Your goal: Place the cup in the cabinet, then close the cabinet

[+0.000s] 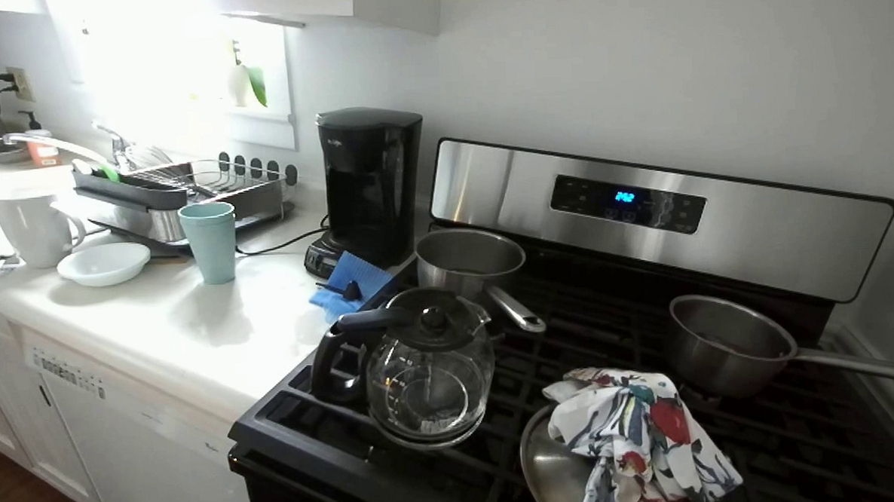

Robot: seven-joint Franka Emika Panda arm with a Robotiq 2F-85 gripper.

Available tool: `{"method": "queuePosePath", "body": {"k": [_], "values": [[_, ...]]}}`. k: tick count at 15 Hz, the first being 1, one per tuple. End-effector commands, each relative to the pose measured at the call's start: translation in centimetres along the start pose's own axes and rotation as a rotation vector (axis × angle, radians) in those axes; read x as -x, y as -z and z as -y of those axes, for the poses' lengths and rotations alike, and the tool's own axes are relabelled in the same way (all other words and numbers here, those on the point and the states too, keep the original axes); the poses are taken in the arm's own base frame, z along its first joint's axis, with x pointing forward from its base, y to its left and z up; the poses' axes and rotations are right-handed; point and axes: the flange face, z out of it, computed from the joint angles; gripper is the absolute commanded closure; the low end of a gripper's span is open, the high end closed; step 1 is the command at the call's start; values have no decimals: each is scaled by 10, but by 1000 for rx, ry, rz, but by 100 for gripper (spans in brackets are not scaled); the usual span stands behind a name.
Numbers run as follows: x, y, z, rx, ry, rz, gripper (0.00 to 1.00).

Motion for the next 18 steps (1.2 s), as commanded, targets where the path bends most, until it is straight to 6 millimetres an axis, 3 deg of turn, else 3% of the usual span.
{"method": "queuePosePath", "body": {"k": [1, 9, 18], "values": [[0, -1, 0, -1, 1, -1, 100], [-23, -27, -17, 13, -10, -81, 100], [-40, -76, -59, -2, -50, -156, 100]]}}
